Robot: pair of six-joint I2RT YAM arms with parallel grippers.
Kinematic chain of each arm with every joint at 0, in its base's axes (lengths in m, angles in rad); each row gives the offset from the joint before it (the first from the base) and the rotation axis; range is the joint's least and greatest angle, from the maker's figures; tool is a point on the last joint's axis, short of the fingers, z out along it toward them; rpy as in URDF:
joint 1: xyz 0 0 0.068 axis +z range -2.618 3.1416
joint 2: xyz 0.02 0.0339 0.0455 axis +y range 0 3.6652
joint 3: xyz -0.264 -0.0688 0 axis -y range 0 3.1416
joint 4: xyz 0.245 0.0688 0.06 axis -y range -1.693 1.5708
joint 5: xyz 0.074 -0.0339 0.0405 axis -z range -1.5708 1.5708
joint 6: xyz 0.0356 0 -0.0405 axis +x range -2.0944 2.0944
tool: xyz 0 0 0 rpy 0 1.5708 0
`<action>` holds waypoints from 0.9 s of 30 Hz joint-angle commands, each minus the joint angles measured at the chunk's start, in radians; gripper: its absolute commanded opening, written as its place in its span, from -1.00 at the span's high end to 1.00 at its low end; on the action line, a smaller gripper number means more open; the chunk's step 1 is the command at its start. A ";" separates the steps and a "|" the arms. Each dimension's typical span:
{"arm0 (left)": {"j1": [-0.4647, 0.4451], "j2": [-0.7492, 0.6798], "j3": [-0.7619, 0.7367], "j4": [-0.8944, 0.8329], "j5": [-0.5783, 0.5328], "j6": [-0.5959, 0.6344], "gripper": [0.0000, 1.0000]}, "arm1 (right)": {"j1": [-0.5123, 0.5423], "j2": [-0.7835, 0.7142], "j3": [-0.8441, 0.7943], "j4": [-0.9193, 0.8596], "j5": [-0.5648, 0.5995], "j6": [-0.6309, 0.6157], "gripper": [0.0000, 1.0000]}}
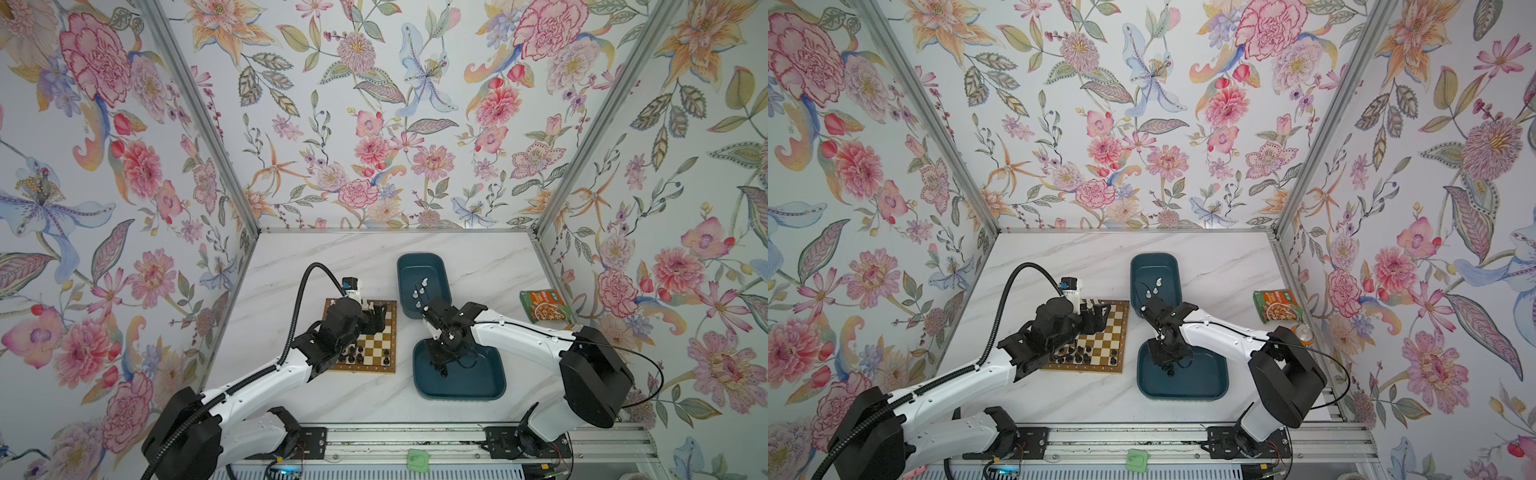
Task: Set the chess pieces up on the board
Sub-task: 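Return the right gripper into the nearer tub over the next black pawn, then close the right gripper on a black pawn in the nearer teal tub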
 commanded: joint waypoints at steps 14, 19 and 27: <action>0.068 0.024 0.004 0.000 0.026 0.022 -0.67 | 0.003 0.089 0.050 0.005 -0.019 -0.026 0.62; 0.076 0.030 0.003 0.003 0.031 0.021 -0.67 | 0.004 0.105 0.060 0.003 -0.021 -0.026 0.67; 0.082 0.025 -0.002 0.000 0.034 0.021 -0.67 | 0.007 0.117 0.063 0.003 -0.027 -0.029 0.68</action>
